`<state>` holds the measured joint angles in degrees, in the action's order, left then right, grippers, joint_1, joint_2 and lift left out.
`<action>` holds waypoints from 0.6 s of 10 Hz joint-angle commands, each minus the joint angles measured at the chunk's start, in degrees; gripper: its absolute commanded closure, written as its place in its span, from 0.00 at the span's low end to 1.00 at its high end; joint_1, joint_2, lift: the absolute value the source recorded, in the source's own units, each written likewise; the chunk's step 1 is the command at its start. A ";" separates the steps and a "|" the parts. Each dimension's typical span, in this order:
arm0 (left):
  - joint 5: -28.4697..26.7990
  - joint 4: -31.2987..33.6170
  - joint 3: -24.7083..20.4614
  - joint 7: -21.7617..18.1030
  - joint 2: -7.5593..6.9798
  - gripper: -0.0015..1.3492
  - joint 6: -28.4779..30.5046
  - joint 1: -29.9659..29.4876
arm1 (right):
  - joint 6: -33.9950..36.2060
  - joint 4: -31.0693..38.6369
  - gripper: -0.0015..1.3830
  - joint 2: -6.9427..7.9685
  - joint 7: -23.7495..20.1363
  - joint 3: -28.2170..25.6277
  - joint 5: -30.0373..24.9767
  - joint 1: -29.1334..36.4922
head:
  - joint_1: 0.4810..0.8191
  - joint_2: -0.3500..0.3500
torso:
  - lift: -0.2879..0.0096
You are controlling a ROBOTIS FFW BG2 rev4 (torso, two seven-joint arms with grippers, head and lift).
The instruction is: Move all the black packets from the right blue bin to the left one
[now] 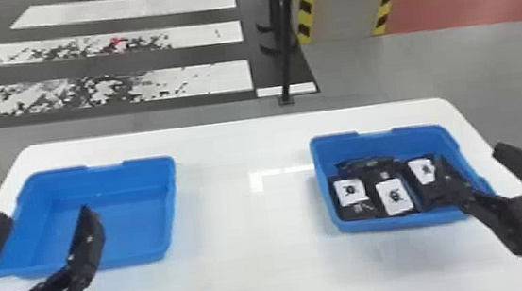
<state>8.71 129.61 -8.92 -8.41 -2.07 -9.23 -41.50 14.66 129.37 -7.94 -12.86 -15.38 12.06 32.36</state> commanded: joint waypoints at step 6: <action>0.32 -0.02 0.01 -0.03 0.14 0.12 0.22 0.01 | 25.13 -8.64 0.18 -3.22 -1.81 5.78 -1.78 -15.49 | 0.63 0.46 | 0.50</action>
<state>9.02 129.57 -8.90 -8.39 -1.94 -9.00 -41.48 38.83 121.88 -10.87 -14.71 -10.39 10.03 18.29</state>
